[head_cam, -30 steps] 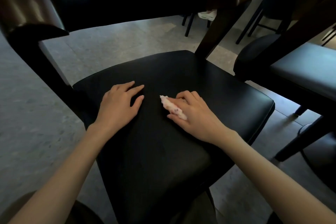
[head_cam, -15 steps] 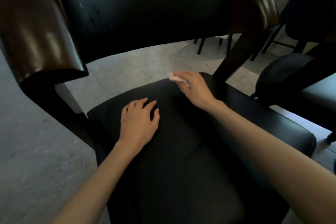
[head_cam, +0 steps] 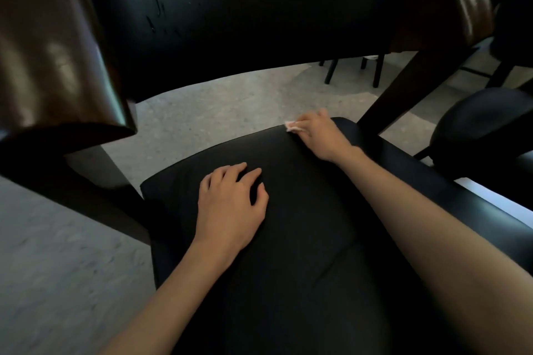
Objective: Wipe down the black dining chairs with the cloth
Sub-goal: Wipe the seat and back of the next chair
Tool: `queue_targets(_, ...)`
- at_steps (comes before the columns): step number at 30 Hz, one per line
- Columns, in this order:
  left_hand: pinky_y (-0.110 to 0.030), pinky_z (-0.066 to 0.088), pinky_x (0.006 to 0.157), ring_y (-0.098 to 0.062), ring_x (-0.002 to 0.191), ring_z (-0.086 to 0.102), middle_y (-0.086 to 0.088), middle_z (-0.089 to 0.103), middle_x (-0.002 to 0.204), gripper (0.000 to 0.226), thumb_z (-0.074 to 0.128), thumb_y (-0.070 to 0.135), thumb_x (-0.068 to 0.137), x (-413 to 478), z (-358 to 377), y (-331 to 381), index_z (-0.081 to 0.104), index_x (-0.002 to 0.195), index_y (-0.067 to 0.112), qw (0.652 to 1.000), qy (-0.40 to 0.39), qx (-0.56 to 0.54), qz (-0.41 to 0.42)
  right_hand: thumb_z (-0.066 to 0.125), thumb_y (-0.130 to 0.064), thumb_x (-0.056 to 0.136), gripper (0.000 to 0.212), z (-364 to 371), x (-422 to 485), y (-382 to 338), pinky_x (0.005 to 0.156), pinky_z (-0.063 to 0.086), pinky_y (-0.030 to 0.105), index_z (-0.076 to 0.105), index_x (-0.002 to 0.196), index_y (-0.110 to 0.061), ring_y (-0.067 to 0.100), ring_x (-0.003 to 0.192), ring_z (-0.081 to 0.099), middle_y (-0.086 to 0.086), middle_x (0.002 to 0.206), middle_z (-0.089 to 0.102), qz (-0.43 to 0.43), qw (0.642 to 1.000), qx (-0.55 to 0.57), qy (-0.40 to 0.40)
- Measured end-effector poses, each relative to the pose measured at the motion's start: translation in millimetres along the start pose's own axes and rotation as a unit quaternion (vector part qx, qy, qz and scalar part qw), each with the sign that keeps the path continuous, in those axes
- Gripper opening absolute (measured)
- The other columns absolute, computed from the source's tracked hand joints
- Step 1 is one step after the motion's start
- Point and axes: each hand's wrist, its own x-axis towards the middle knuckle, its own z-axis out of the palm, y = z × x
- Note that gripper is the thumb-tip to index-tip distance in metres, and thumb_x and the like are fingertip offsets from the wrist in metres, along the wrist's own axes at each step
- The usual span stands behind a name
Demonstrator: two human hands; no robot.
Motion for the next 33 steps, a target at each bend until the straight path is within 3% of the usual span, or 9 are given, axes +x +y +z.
queue_targets(3,-0.034,0.019,0.115,-0.012,0.136,0.031,0.008,0.043,0.146,0.044,0.038,0.044,0.097,0.1,-0.2,-0.6,0.048,0.139,0.033,1.000,0.003,-0.005,0.004,0.040,-0.015,0.102,0.033,6.0,8.8,15.4,0.095,0.036,0.041,0.070,0.115,-0.015,0.035,0.109,0.052,0.013,0.118,0.064,0.118,0.992,0.025,0.029)
queue_targets(5,-0.034,0.020,0.114,-0.013,0.135,0.034,0.007,0.046,0.144,0.043,0.040,0.043,0.097,0.1,-0.7,0.1,0.051,0.137,0.032,1.000,0.008,-0.009,0.002,0.041,-0.014,0.101,0.032,9.0,11.7,-5.5,0.081,0.044,0.036,0.072,0.103,-0.010,0.033,0.095,0.059,0.015,0.101,0.066,0.143,0.986,0.070,0.038)
queue_targets(9,-0.035,0.022,0.113,-0.014,0.133,0.036,0.006,0.048,0.142,0.043,0.041,0.042,0.096,-0.5,-1.0,1.3,0.054,0.135,0.031,1.000,0.013,-0.007,-0.002,0.042,-0.014,0.102,0.027,7.7,-4.1,-72.6,0.069,0.040,0.031,0.069,0.109,-0.009,0.024,0.081,0.057,0.013,0.100,0.060,0.030,0.995,0.098,-0.002)
queue_targets(13,-0.035,0.022,0.113,-0.014,0.134,0.035,0.007,0.046,0.143,0.043,0.040,0.044,0.096,0.6,-2.4,0.7,0.051,0.137,0.032,1.000,0.006,-0.003,-0.003,0.049,-0.013,0.099,0.031,-3.7,-19.8,-62.5,0.083,0.045,0.033,0.062,0.127,-0.015,0.028,0.100,0.058,0.014,0.122,0.061,-0.050,0.995,0.085,-0.026)
queue_targets(16,-0.035,0.023,0.113,-0.014,0.134,0.035,0.006,0.047,0.143,0.044,0.041,0.044,0.096,0.0,-3.5,-0.8,0.051,0.137,0.032,1.000,0.002,-0.007,-0.001,0.049,-0.013,0.099,0.031,-15.9,-28.8,-5.5,0.093,0.042,0.037,0.061,0.128,-0.012,0.031,0.111,0.056,0.013,0.125,0.062,0.028,0.999,0.042,-0.004)
queue_targets(20,-0.037,0.025,0.112,-0.017,0.134,0.035,0.004,0.047,0.144,0.044,0.041,0.043,0.097,0.8,-4.4,-0.2,0.050,0.138,0.031,1.000,-0.003,-0.001,0.003,0.045,-0.016,0.101,0.029,-26.0,-59.7,72.6,0.081,0.045,0.035,0.061,0.124,-0.012,0.028,0.093,0.059,0.018,0.114,0.062,0.223,0.974,0.015,0.030)
queue_targets(22,-0.039,0.026,0.113,-0.018,0.135,0.035,0.003,0.046,0.145,0.044,0.041,0.043,0.097,0.9,-4.1,0.6,0.049,0.139,0.031,1.000,-0.010,0.002,0.001,0.045,-0.014,0.100,0.029,-25.8,-67.6,68.3,0.078,0.047,0.033,0.061,0.124,-0.010,0.024,0.090,0.062,0.016,0.111,0.065,0.256,0.965,0.041,0.041)
queue_targets(29,-0.042,0.029,0.111,-0.022,0.135,0.038,-0.001,0.046,0.146,0.044,0.040,0.041,0.098,0.5,-3.6,4.0,0.048,0.139,0.028,1.000,-0.010,0.025,0.004,0.049,-0.007,0.097,0.039,-21.7,-128.5,-82.2,0.105,0.043,0.038,0.055,0.135,-0.016,0.028,0.119,0.056,0.017,0.136,0.055,-0.004,0.994,0.111,-0.008)
queue_targets(33,-0.043,0.029,0.111,-0.024,0.136,0.038,-0.003,0.043,0.148,0.043,0.038,0.036,0.100,-5.2,-4.1,5.1,0.046,0.141,0.027,0.999,-0.020,0.030,0.008,0.053,-0.010,0.097,0.040,-30.7,-159.8,-70.1,0.104,0.039,0.036,0.054,0.136,-0.017,0.025,0.123,0.051,0.007,0.145,0.049,-0.056,0.995,0.083,-0.014)
